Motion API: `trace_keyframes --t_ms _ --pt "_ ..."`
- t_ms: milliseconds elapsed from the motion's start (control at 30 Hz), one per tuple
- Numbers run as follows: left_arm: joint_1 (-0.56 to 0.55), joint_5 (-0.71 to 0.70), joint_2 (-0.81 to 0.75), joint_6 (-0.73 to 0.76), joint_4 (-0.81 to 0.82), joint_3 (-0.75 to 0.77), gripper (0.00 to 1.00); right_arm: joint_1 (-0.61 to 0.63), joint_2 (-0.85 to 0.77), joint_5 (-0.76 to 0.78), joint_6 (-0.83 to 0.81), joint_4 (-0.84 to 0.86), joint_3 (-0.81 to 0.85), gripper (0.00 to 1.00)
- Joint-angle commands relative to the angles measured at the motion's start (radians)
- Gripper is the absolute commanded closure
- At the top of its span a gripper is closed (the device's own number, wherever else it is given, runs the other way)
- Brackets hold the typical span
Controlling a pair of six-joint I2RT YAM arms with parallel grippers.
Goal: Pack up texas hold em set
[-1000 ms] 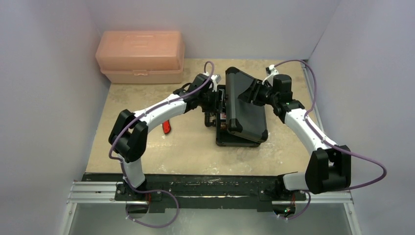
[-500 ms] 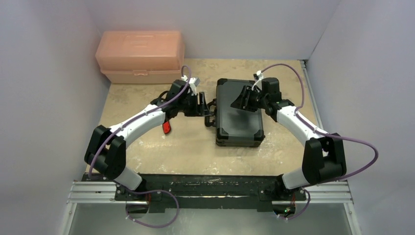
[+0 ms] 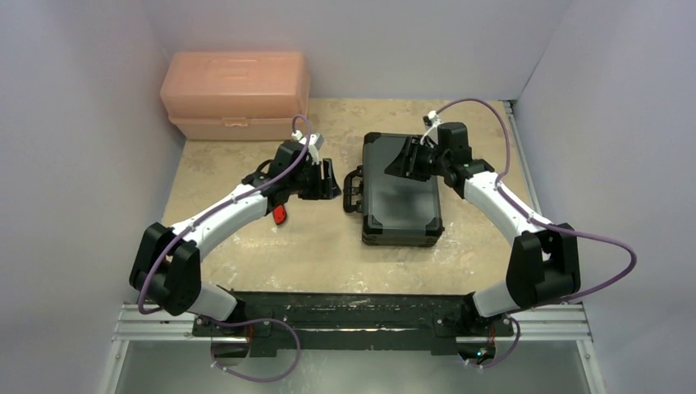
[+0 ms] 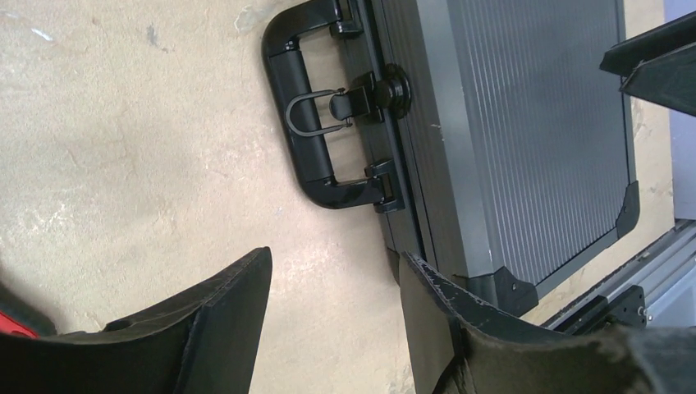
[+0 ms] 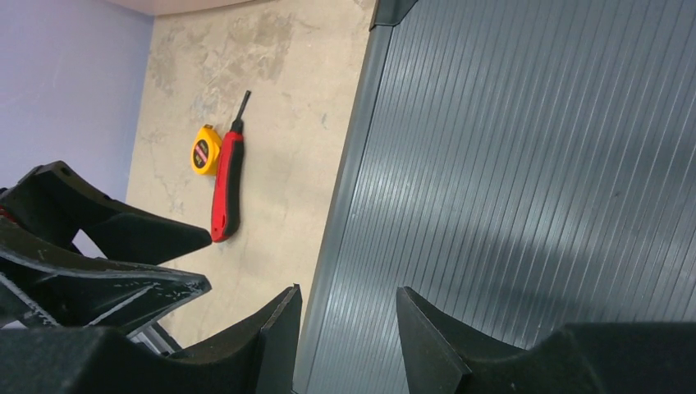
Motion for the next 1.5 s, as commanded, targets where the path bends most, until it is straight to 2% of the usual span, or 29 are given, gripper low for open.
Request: trace_keyframes --t_ms 0,67,167,267,400,500,667,900,1333,1467 --pt "0.005 0.002 -0.014 -0.009 0.079 -0.023 0.43 0.009 0.003 0.002 -0.015 -0.010 0.053 0.50" --pt "0.005 0.020 0.013 -0.019 0.095 -0.029 0.47 0.011 0.008 0.007 -0.015 -0.016 0.063 0.50" --pt "0.002 0.053 0.063 -0.028 0.113 -0.030 0.60 0.012 0.015 0.054 -0.022 -0.042 0.089 0.49" --pt "-0.008 0.070 0.101 -0.031 0.118 -0.037 0.68 0.012 0.035 0.259 -0.036 -0.157 0.176 0.48" --pt "-0.050 0.062 0.120 -0.029 0.117 -0.057 0.71 0.005 0.057 0.584 0.015 -0.295 0.281 0.46" --pt "-0.093 0.046 0.128 -0.025 0.112 -0.068 0.72 -0.050 0.055 0.687 0.042 -0.316 0.289 0.45" --pt "-0.121 0.049 0.142 -0.050 0.138 -0.109 0.74 -0.187 0.099 0.644 0.058 -0.306 0.284 0.45" --pt "-0.158 0.084 0.208 -0.074 0.159 -0.093 0.75 -0.193 0.246 0.653 0.043 -0.340 0.320 0.46" --pt "-0.219 0.184 0.327 -0.185 0.251 -0.007 0.76 -0.189 0.381 0.262 -0.067 -0.209 0.382 0.47" --pt "-0.237 0.189 0.338 -0.210 0.299 0.003 0.76 -0.178 0.394 0.223 -0.079 -0.189 0.406 0.47"
